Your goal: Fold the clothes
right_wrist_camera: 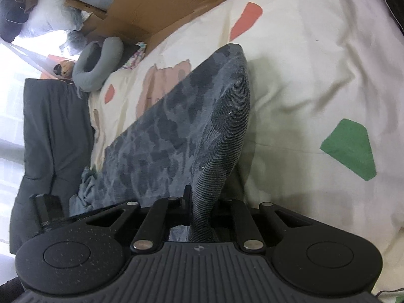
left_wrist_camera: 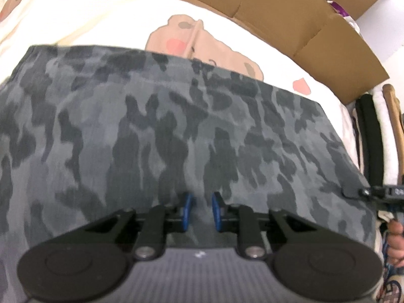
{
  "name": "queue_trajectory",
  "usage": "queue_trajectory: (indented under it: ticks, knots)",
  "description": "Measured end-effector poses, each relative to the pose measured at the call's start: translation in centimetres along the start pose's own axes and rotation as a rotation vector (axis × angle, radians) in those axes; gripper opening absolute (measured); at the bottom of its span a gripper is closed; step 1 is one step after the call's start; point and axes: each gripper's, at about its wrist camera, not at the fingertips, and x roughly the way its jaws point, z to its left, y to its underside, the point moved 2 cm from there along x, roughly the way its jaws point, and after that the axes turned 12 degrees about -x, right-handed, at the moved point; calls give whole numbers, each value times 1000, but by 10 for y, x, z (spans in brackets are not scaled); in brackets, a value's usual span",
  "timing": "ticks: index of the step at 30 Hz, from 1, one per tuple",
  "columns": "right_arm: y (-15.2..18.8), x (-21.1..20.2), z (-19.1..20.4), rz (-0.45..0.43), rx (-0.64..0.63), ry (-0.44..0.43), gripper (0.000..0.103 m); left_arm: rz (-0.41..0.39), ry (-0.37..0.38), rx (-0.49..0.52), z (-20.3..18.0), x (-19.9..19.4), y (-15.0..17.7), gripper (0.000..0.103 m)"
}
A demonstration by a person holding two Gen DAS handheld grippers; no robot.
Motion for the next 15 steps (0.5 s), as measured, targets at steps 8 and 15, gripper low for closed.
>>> queue_trajectory:
  ticks: [8,15]
  knots:
    - [-2,-4,7,7,-5,-38,8,-58,-24,-23,-12,16,-32,19]
    - [-2,-5,8,8,-4,-36,8,-76,-57,-5,-20,29,-48,15]
